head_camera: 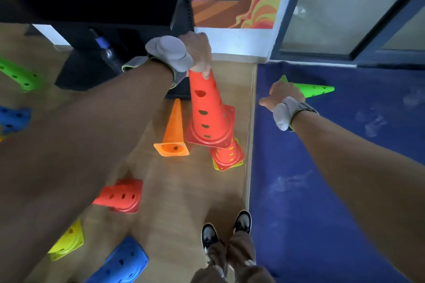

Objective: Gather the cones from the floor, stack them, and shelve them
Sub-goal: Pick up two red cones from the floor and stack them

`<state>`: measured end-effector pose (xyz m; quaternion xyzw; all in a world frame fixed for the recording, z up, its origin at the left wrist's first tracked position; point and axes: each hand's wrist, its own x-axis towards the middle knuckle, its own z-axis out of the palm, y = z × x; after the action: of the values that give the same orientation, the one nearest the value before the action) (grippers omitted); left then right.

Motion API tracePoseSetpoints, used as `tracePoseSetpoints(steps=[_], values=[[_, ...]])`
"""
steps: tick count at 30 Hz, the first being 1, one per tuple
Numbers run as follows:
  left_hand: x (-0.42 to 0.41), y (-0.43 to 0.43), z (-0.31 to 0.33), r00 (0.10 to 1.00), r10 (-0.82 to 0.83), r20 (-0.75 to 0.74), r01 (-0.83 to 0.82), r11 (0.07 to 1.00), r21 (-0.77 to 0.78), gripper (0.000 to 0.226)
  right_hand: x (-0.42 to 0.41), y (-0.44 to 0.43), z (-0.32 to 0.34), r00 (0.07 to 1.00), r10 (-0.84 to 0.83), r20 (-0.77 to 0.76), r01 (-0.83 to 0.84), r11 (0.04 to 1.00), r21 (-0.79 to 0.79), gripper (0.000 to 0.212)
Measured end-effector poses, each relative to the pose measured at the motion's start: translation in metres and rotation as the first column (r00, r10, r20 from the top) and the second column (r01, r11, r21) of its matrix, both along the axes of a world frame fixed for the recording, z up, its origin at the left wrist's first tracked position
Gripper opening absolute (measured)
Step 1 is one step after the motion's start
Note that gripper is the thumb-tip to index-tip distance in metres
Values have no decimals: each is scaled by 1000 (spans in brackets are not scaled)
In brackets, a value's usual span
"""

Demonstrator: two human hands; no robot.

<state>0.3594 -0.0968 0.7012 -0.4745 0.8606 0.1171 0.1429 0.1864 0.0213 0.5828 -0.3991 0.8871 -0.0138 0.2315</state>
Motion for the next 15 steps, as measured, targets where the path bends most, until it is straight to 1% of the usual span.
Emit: tracePoseSetpoints(steps=[2, 4, 6, 7, 8, 9, 10, 11, 12, 13, 15], values=[[-24, 4, 3, 999, -51, -4, 51, 997, 49, 43, -12, 8, -1, 998, -67, 11, 67, 998, -3, 29], [-42, 7, -3, 997, -75, 18, 74, 995, 59, 40, -19, 13, -5, 995, -97, 26, 97, 995, -9, 30], [-53, 14, -28, 995, -87, 40, 84, 995, 50, 32, -24, 17, -13, 994, -105, 41, 105, 994, -7, 34], [-56, 16, -47, 995, -83, 61, 80, 995, 58, 37, -27, 18, -16, 993, -106, 43, 106, 994, -8, 35], [-61, 20, -70, 992, -92, 88, 84, 992, 99, 56, -33, 18, -20, 993, -109, 49, 109, 994, -7, 35], [-55, 22, -86, 983, -106, 152, 79, 981, 176, 83, -31, 17, -22, 993, -105, 63, 105, 994, -10, 33], [-58, 25, -97, 975, -117, 191, 64, 963, 262, 103, -35, 17, -23, 992, -105, 67, 106, 994, -14, 32], [-64, 24, -103, 975, -111, 194, 45, 947, 319, 112, -41, 16, -25, 992, -109, 68, 110, 994, -14, 32], [-71, 23, -106, 981, -104, 166, 43, 941, 337, 111, -46, 16, -25, 991, -108, 74, 108, 994, -5, 32], [-75, 22, -104, 988, -105, 116, 64, 947, 315, 104, -50, 16, -24, 990, -108, 86, 108, 994, 2, 30], [-90, 21, -93, 994, -108, 13, 103, 972, 212, 85, -58, 12, -19, 989, -98, 107, 101, 995, -24, 27]])
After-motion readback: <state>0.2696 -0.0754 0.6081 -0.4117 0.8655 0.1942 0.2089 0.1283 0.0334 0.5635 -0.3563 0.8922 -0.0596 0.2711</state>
